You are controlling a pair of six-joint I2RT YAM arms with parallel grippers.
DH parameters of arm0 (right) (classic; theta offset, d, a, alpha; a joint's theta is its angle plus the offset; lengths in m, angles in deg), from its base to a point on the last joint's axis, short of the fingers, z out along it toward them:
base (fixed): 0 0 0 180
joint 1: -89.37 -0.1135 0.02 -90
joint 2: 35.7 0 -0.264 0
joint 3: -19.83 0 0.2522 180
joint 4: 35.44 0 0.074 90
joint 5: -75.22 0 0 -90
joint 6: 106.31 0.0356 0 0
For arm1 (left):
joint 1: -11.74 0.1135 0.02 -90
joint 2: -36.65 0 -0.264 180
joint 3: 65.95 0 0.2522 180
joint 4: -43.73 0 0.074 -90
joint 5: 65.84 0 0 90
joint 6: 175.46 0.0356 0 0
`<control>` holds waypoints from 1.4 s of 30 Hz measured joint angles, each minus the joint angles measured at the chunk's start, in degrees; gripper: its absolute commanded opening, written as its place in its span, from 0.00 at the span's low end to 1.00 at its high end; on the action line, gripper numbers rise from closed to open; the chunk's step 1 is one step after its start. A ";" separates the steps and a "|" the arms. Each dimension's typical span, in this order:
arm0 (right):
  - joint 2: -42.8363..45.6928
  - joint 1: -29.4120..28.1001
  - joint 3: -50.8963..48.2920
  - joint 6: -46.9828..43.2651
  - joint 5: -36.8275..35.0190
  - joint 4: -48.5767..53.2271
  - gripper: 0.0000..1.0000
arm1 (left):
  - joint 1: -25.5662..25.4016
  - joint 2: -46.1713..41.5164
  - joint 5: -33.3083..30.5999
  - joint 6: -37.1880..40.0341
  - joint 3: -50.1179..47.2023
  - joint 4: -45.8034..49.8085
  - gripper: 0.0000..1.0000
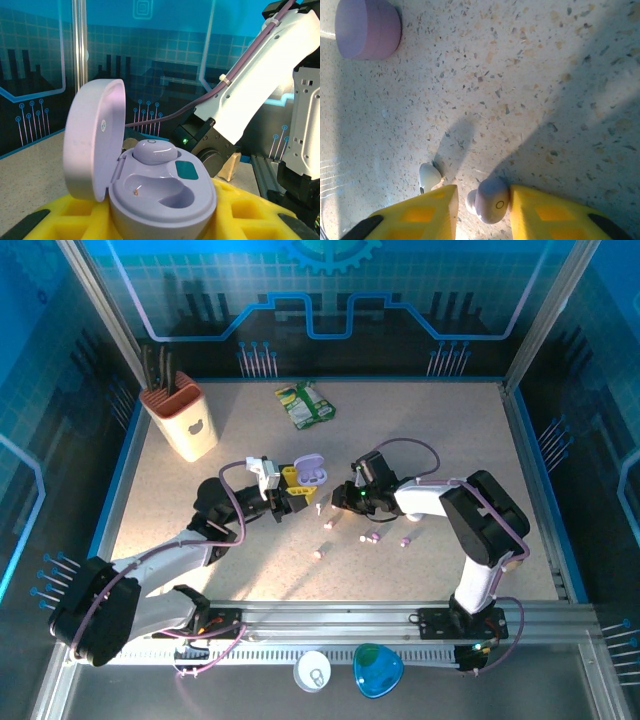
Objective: Insert the wireless bluetooth earbuds into the charging case
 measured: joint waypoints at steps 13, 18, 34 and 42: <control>-1.38 0.02 0.31 1.62 0.83 -1.70 0.20 | 0.00 0.00 -0.02 0.09 -0.04 0.00 0.23; -0.13 -0.13 0.26 0.66 -0.39 0.24 0.20 | 0.00 0.02 -2.56 1.88 -0.74 0.48 0.22; 27.08 -0.96 2.78 -7.58 -9.53 22.75 0.19 | -0.02 13.05 -14.43 12.63 -4.52 -4.11 0.21; 28.96 -6.47 14.38 -13.11 -11.32 31.50 0.21 | -0.37 18.99 -14.58 16.61 -4.48 -7.87 0.21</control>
